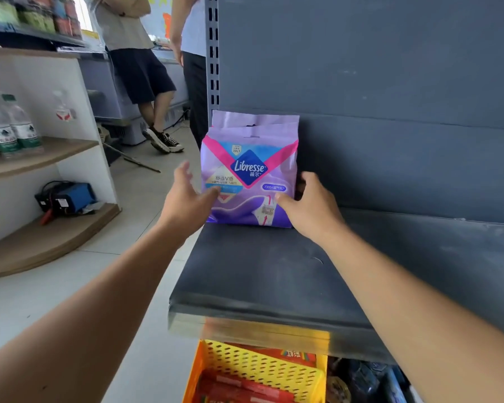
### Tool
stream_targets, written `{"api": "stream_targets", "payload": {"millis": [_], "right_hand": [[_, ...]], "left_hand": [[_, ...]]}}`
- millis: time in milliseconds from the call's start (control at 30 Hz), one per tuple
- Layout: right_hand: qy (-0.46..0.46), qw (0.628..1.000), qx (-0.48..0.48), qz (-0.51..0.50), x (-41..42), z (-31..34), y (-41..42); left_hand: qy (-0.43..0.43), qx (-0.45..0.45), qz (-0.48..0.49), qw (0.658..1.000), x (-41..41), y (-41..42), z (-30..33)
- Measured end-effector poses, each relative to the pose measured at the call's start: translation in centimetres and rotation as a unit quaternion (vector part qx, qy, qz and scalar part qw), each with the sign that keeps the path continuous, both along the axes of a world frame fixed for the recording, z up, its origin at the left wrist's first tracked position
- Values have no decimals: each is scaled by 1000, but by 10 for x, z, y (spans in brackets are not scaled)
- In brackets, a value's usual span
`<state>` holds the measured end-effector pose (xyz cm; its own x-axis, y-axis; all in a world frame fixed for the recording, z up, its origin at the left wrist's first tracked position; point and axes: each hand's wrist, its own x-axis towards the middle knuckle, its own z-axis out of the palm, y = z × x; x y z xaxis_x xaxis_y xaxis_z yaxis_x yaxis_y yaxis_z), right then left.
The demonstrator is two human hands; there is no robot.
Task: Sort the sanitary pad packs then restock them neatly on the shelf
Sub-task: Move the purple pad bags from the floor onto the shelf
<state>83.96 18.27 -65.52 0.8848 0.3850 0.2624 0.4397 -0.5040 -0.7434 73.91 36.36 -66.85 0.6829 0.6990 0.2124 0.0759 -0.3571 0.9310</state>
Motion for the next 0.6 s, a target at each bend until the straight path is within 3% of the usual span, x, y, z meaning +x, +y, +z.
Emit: {"api": "stream_targets", "payload": {"millis": [133,233,467,533,600], "right_hand": [[-69,997,0,-24,-14,3,-26],[-132,990,28,-37,-33,6,-74],[-186,968,1,-167,-73,-3,-224],[-147,959,-29,-242,-99,-9,-304],[-123,958,-20,-259,-119,-23,-327]], "left_hand": [[-104,220,63,968,-22,-45,28],[-129,263,-7,956,-20,-99,48],[9,320,-216,922,-2,-251,39],[57,305,-303,901,-1,-329,31],[78,296,-329,894,-9,-353,26]]}}
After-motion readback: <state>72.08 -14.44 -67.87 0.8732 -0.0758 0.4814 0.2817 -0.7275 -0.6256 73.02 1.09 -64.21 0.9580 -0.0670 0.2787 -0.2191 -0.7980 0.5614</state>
